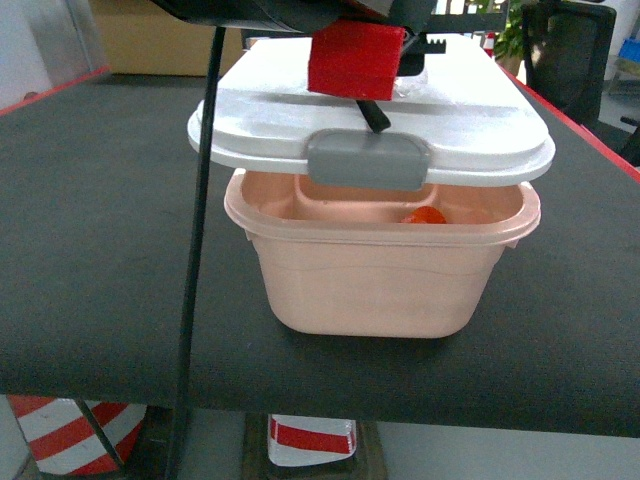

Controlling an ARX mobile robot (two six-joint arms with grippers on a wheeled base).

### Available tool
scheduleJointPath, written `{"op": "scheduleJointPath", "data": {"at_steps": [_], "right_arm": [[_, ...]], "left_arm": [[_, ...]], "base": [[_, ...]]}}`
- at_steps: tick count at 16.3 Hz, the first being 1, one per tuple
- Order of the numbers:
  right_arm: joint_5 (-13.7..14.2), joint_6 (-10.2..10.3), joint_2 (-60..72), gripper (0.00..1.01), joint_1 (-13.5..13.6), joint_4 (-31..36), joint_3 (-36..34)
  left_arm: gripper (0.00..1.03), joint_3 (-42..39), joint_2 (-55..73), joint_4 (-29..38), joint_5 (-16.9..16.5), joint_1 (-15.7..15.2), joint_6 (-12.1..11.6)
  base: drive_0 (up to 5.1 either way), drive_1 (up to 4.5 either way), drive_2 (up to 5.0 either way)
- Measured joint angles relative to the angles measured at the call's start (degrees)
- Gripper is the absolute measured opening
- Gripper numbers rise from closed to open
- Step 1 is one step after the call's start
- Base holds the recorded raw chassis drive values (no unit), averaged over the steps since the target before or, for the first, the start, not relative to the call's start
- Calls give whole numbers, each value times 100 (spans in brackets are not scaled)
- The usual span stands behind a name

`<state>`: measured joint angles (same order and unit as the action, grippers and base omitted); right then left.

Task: Pick capacitor and pack into box

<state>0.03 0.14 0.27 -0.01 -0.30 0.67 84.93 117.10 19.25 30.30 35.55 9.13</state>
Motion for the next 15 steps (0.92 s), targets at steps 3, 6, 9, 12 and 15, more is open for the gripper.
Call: {"op": "scheduleJointPath", "data": {"at_steps": [3,6,9,12,15], "right_arm": [[0,0,0,98,0,0,0],[-2,2,0,98,0,0,0],[-2,0,0,98,0,0,0],[-2,0,0,98,0,2,0],[0,0,0,98,0,0,0]], "left_arm": [[2,118,260,-181,92,46,144],[2,131,407,-280,50,7,297],[2,212,595,-186,-33,15,341],[2,289,662,-103,-76,35,339],[36,205,623,461,-236,24,273]], "base": [[0,0,0],[0,0,0],[0,0,0],[0,0,0],[0,0,0]]}}
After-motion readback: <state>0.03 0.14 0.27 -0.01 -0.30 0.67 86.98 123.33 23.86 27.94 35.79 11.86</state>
